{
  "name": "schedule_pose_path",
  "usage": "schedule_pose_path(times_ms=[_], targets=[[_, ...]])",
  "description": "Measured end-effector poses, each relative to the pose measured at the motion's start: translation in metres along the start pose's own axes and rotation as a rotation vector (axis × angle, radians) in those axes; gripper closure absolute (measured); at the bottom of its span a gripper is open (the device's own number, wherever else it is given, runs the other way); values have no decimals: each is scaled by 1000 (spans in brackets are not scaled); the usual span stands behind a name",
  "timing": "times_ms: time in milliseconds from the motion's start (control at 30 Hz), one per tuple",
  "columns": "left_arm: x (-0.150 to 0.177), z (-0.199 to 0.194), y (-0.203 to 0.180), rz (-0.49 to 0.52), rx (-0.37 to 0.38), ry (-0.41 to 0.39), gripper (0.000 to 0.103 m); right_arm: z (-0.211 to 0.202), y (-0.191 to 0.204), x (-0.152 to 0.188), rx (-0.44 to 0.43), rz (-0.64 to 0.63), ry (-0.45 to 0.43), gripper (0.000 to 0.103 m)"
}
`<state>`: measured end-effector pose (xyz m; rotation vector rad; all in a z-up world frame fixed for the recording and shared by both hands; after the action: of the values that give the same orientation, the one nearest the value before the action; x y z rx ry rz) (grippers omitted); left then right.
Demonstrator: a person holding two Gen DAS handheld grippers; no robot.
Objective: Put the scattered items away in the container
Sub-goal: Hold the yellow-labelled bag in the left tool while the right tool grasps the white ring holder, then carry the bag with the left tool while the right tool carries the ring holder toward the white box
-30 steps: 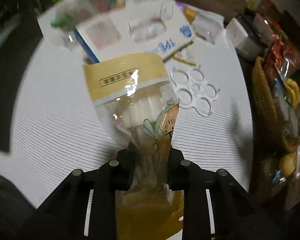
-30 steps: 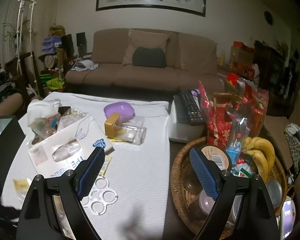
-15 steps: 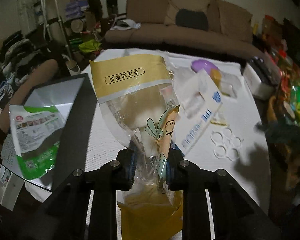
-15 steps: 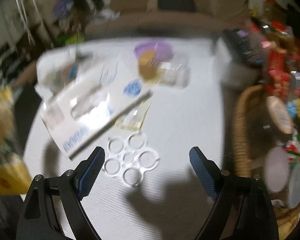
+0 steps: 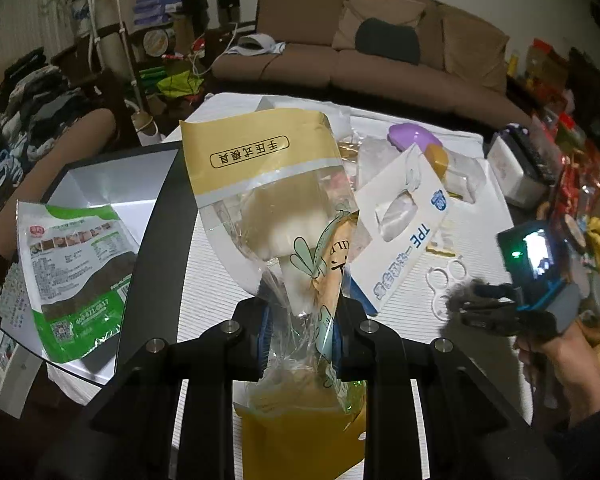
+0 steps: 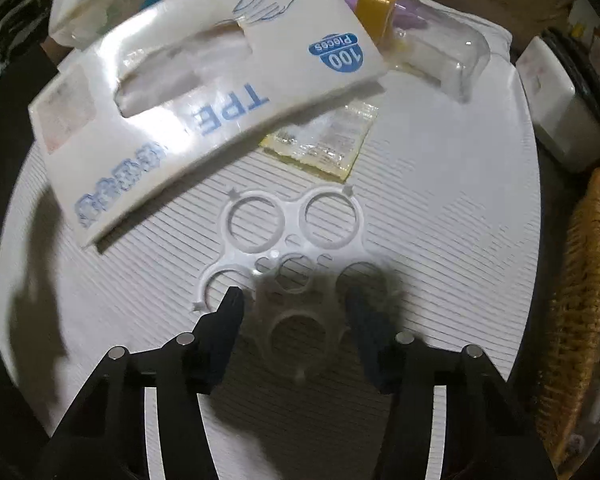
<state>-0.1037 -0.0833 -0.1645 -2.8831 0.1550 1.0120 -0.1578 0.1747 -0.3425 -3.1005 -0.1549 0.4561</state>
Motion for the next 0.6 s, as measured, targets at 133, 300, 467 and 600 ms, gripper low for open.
schedule_pose_path(times_ms=[133,300,467,600], targets=[[-3,-8,-1,12,-7,-14,81,0,-2,-1,-38,6,-7,45],[-8,-15,0,18,-8,-28,81,-1,0,2,-38,-6,-11,56],[-13,-16,3,23,-14,-36,81,-12,-6,4,-140,93,-33,56],[-18,-21,8,26,-16,-52,81,-65,-23,1,-212,185,-188,56]])
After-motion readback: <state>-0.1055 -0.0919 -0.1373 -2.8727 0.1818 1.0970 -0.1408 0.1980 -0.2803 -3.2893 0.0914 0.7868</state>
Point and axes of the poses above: each gripper's, at about its wrist camera, not at the fingertips, and z roughly the way its jaws point, y to its left, x to its underside, the point moved 7 cm from there along z, roughly the way its jaws point, and after that the axes turned 1 degree about -z, right-handed, at the moved point
